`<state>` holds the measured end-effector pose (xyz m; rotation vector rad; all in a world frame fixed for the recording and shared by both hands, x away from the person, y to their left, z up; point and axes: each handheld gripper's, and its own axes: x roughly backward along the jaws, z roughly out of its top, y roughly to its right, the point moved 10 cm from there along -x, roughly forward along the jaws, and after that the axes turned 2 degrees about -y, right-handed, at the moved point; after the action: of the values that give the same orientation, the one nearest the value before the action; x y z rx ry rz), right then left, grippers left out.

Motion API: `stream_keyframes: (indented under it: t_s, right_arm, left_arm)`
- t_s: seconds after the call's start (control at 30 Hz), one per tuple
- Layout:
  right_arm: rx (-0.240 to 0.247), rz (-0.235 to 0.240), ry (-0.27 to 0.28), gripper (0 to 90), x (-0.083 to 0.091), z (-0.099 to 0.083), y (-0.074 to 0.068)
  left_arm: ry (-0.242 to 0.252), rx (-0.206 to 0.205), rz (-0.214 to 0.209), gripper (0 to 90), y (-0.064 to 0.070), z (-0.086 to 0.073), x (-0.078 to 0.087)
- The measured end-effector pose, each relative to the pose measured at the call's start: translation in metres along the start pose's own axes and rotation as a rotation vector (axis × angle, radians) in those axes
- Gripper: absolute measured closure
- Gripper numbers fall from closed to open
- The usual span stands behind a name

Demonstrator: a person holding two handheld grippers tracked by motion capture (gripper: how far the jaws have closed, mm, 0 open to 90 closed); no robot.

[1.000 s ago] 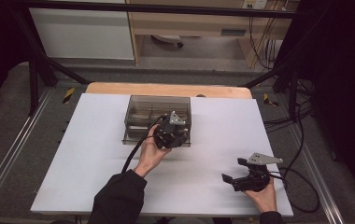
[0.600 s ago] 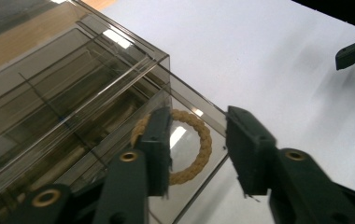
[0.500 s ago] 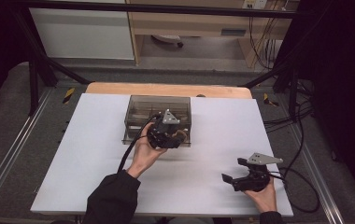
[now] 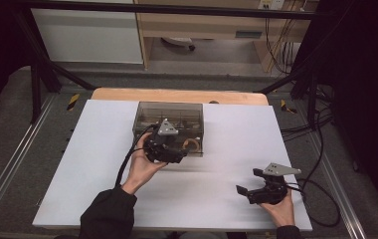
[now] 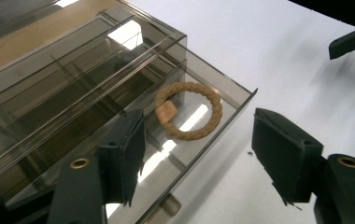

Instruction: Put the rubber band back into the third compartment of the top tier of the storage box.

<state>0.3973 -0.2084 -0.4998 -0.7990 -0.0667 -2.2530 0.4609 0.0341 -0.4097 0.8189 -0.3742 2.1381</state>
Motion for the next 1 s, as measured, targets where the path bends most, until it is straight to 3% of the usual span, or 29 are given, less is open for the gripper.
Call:
stream_keyframes:
  t_s: [1.0]
  right_arm:
    - [-0.003, 0.000, -0.004, 0.8, 0.000, 0.000, 0.000]
  left_arm:
    - [0.017, 0.042, 0.098, 8.7, -0.040, -0.049, 0.053]
